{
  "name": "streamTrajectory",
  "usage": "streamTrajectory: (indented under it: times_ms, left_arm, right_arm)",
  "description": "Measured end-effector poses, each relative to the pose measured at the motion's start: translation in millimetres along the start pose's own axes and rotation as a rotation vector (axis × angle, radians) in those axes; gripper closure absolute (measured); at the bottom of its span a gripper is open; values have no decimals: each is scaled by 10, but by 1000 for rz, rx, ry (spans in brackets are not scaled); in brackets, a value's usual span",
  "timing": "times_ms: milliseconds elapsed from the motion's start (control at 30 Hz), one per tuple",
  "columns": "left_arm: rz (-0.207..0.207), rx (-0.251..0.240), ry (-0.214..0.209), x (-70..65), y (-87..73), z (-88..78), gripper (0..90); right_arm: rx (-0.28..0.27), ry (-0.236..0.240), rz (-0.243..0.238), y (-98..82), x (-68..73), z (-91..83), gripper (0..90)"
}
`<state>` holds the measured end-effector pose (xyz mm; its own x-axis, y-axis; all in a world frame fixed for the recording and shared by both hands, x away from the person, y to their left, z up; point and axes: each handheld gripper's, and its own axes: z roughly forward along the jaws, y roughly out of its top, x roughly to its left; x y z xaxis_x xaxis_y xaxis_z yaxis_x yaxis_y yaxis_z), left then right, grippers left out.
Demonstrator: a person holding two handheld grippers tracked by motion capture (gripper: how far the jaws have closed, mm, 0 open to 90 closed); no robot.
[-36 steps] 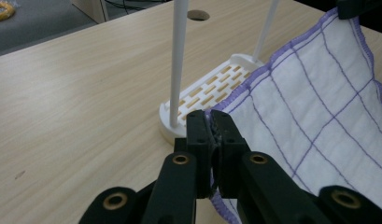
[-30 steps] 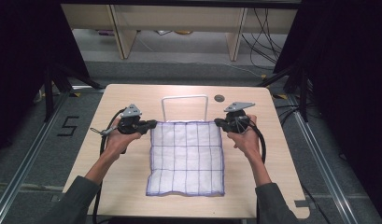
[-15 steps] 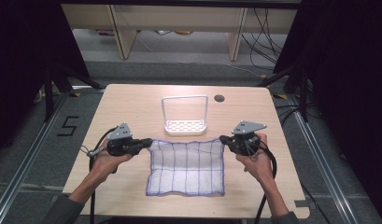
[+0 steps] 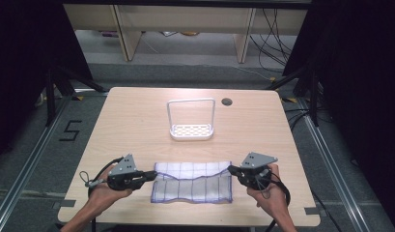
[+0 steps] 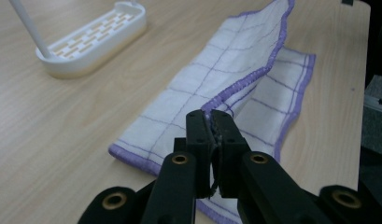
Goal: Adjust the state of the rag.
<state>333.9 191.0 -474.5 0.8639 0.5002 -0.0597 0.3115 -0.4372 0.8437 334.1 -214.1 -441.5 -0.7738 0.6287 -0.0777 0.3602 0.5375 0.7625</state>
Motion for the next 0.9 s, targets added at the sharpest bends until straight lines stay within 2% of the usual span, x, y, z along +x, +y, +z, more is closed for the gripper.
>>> streamTrajectory:
  times_ms: [33,67,100,133,167,233,267,300,333,400,433,500,533,600,633,667,700,733,800,833,867,900]
  left_arm:
    - [0,0,0,0,0,0,860]
    - [21,33,4,-34,-53,14,859]
    - [21,33,4,-34,-53,14,858]
    - [42,50,-5,-65,-114,38,857]
    - [56,63,5,-79,-140,45,857]
    - [50,63,-1,-106,-165,57,853]
    - [65,73,1,-142,-206,77,851]
    - [64,86,5,-170,-221,81,848]
    - [95,107,3,-188,-235,87,845]
    - [99,120,6,-242,-260,107,838]
    - [124,123,-6,-257,-275,127,834]
    - [134,142,-6,-269,-294,136,824]
    - [111,148,-12,-282,-308,146,806]
    - [101,150,-21,-283,-317,148,747]
    - [112,153,-26,-274,-303,133,706]
    - [92,126,-28,-282,-299,124,651]
    - [71,125,-21,-276,-275,92,588]
    - [71,97,-9,-252,-243,61,546]
    - [49,64,10,-204,-185,29,507]
    - [49,64,10,-204,-185,29,483]
    - [25,52,26,-112,-113,9,461]
    - [25,52,26,-112,-113,9,450]
  right_arm:
    - [9,7,7,-23,26,-1,890]
    - [12,13,0,-54,49,8,890]
    - [26,18,11,-84,83,7,890]
    - [22,27,0,-116,105,13,889]
    - [39,36,13,-139,135,13,888]
    - [40,33,4,-163,151,19,888]
    - [62,44,9,-209,181,27,885]
    - [62,42,6,-241,190,38,885]
    - [71,52,15,-274,197,46,883]
    - [79,65,32,-342,214,55,877]
    - [88,71,42,-361,225,57,873]
    - [87,73,45,-403,255,43,862]
    - [92,82,49,-417,271,32,847]
    - [89,83,64,-442,291,1,796]
    - [79,81,88,-453,295,-26,755]
    - [75,82,110,-460,286,-56,713]
    - [58,69,153,-466,290,-90,678]
    - [46,43,172,-468,262,-132,654]
    - [20,14,191,-466,207,-183,598]
    - [20,14,191,-466,207,-183,598]
    - [23,-10,247,-459,188,-193,565]
    - [25,-19,240,-459,176,-183,549]
